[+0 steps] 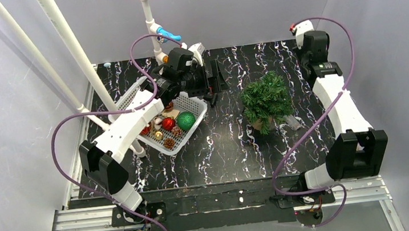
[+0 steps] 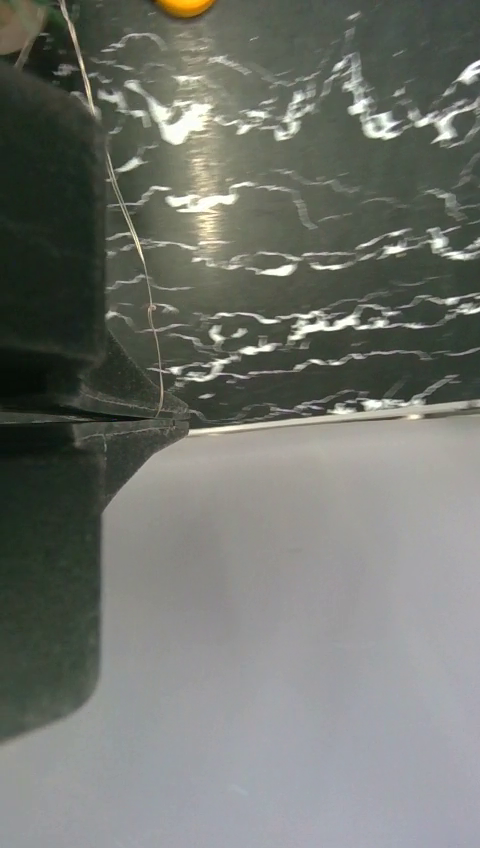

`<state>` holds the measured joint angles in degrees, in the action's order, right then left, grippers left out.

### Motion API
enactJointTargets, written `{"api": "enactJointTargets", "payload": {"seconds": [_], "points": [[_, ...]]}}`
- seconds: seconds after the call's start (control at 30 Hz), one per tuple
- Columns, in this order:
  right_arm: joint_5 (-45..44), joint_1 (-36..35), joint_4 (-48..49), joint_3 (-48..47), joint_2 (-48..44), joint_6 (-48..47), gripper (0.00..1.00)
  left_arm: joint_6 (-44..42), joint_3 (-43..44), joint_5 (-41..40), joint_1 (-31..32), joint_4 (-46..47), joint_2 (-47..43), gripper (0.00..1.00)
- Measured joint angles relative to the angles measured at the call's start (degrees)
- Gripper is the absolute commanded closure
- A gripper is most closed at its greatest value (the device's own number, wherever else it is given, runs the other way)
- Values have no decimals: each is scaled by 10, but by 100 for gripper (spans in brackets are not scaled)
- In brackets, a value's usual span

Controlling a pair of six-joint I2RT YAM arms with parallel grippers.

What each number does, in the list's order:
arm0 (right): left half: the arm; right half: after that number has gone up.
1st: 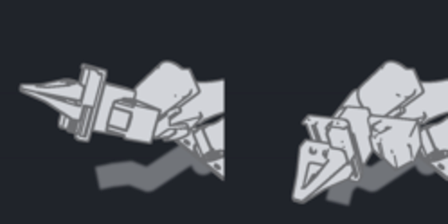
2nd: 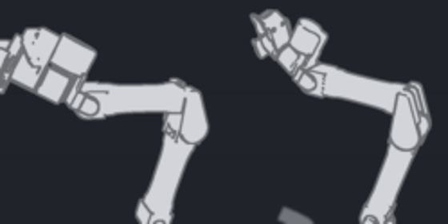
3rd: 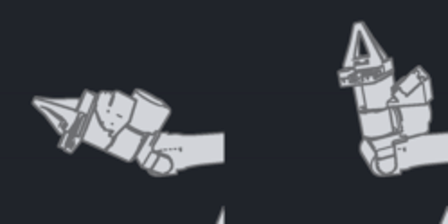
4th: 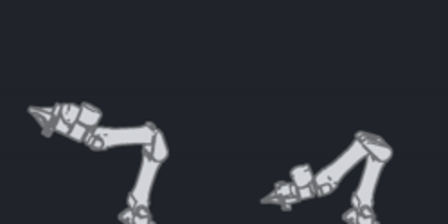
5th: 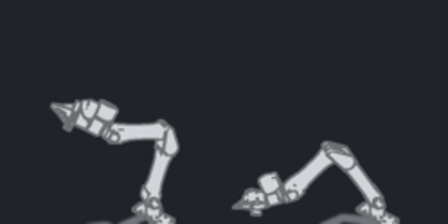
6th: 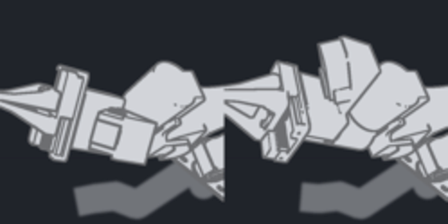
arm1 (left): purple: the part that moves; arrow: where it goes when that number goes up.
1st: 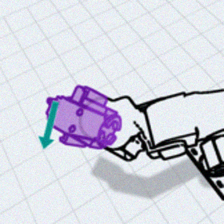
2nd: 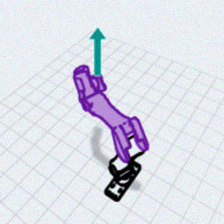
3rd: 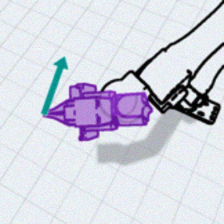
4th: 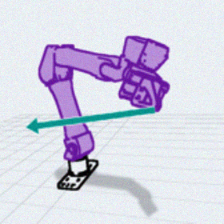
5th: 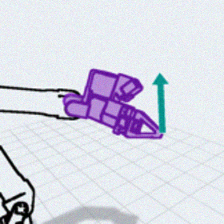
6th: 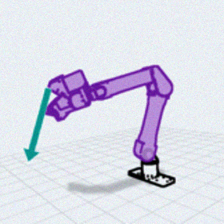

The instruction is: Decorate the small christmas tree

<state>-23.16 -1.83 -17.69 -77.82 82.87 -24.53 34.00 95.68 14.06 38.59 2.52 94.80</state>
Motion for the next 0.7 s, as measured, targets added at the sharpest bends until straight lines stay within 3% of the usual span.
{"api": "enactJointTargets", "payload": {"seconds": [0.33,0.7], "points": [[-73,5,-22,170,-145,101,99,-9,-35,5,0,-38,-34,2],[-65,7,-24,321,-283,158,99,-5,-53,21,0,-47,-36,2]]}}
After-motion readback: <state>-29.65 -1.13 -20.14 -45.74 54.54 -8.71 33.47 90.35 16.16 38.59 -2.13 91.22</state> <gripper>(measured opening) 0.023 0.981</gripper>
